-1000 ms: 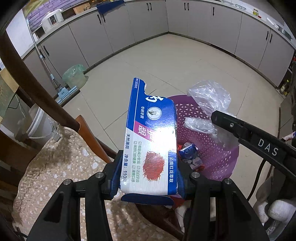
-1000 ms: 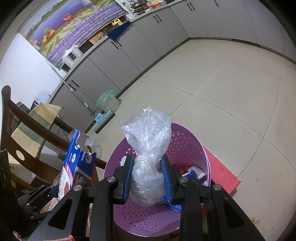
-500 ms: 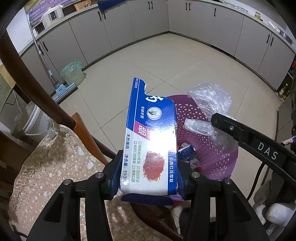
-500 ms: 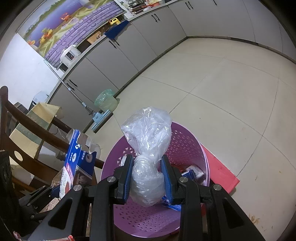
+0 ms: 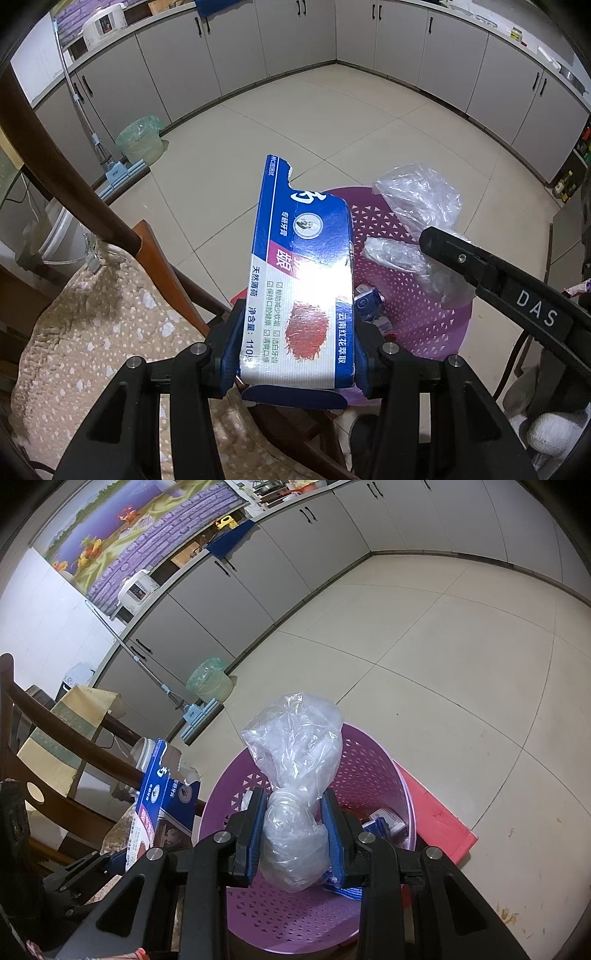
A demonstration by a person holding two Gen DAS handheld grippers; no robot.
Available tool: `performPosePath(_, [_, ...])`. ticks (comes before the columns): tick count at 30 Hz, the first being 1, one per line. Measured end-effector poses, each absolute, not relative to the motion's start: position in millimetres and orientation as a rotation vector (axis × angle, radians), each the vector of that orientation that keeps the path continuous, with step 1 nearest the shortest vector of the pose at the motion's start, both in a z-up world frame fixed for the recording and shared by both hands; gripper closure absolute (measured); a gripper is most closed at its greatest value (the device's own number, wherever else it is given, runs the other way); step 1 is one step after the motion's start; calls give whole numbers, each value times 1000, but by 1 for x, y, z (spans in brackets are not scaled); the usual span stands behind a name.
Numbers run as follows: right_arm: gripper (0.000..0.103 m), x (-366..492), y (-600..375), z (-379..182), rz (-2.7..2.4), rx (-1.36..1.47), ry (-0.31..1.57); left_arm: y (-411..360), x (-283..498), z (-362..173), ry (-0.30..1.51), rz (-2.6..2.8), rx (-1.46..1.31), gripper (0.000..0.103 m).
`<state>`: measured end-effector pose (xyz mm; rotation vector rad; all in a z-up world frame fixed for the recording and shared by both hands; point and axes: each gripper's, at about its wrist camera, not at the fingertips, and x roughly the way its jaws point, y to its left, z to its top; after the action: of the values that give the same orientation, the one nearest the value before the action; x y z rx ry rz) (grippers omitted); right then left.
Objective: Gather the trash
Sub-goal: 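Carry both items over the purple wastebasket opening, then open both tools to drop the box and bag into the wastebasket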
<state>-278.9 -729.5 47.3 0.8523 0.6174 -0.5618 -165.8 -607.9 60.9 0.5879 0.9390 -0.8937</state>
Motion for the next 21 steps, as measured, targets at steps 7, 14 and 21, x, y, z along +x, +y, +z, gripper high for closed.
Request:
performPosePath(7, [70, -278, -732, 47, -563, 857, 620, -608, -161, 57, 967, -903, 560, 55])
performPosePath(14, [57, -277, -734, 45, -562, 878, 620, -605, -154, 59, 993, -927, 506, 36])
performPosePath(21, [55, -278, -732, 48, -568, 855, 612, -592, -153, 68, 987, -930, 471, 34])
